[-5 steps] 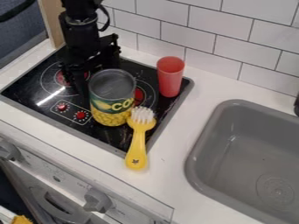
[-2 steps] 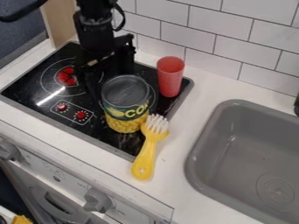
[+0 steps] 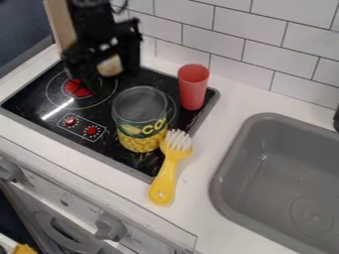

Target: Move the can to the bottom right side of the stove beside the yellow brush

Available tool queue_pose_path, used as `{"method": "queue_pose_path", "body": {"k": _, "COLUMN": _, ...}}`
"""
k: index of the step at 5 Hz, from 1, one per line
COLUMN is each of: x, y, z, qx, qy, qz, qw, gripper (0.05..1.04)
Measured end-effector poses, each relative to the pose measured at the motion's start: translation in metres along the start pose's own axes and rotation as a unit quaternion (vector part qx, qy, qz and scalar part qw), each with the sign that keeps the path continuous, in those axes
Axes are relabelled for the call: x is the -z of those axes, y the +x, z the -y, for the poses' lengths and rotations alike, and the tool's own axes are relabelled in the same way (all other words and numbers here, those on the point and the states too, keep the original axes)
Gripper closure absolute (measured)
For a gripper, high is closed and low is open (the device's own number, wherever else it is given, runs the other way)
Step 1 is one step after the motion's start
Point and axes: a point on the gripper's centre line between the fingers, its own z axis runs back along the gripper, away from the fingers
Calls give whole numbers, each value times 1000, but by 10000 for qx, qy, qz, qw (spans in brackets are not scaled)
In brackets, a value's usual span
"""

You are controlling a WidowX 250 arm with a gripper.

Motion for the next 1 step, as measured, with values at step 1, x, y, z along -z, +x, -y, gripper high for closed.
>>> {"method": "queue_pose_path", "body": {"k": 1, "x": -25, "y": 5, "z": -1, "qx": 158, "qy": -267, "qz": 94, "qw": 9995, "gripper": 83}}
